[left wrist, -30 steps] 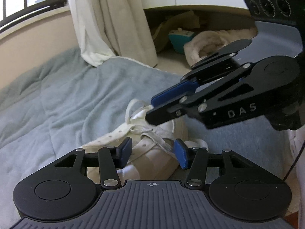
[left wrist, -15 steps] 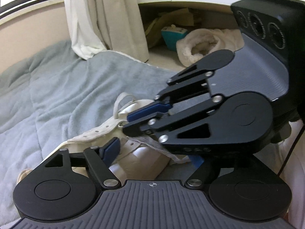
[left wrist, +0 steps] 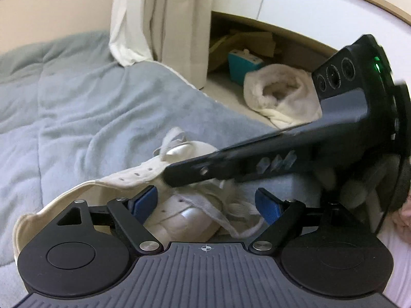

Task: Lace up shoes with both hands

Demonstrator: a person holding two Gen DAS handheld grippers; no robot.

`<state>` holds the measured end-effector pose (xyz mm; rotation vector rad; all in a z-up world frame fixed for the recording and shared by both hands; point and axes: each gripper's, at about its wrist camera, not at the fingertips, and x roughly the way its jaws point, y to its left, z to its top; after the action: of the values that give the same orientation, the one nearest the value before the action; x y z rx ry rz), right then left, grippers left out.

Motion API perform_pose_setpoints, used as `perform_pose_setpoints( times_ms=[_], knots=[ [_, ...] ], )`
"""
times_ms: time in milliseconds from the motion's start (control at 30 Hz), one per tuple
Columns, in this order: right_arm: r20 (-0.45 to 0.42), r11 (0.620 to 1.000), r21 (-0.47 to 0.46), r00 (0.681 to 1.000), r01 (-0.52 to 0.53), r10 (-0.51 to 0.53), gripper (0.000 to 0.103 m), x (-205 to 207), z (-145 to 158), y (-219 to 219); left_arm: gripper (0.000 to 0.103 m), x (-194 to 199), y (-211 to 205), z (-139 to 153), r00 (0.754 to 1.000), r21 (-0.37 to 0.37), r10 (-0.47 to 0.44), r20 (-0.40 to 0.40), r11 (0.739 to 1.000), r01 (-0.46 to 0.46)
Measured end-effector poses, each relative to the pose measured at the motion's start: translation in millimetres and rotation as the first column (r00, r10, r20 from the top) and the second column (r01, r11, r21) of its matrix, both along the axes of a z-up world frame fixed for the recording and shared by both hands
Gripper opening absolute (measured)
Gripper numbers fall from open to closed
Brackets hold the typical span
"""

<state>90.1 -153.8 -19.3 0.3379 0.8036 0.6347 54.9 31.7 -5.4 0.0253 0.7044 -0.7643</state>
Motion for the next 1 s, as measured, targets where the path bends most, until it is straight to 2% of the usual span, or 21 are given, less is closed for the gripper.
perform_pose_setpoints(
  times_ms=[133,200,367,567,1000],
  knots=[
    [-0.087,0.995,0.095,0.996,0.011,-0.003,0.003,5.7,-4.9,-7.2,0.091,0.0,-1.9,-1.7,1.0,0.016,-0.009,0.003,1.0,0.009],
    [-0.097,0.994,0.105,0.995,-0.007,0.017,0.003,3.0,-5.7,-4.1,0.093,-1.2,-3.9,-2.4,1.0,0.02,-0.021,0.008,1.0,0.021],
    [-0.071,0.997,0.072,0.997,-0.033,0.038,0.003,-4.6,-2.3,2.8,0.093,-1.3,-7.0,-5.0,0.999,0.036,-0.032,0.014,0.999,0.031],
    [0.003,0.997,0.011,0.997,-0.075,0.075,0.003,-17.8,6.6,12.7,0.093,-0.4,-7.2,-6.6,0.999,0.034,-0.046,0.015,0.998,0.046],
    [0.03,0.993,0.01,0.993,-0.119,0.118,0.006,-22.6,7.5,15.3,0.094,-1.2,-4.6,-8.9,0.998,0.023,-0.06,0.01,0.998,0.06]
  ],
)
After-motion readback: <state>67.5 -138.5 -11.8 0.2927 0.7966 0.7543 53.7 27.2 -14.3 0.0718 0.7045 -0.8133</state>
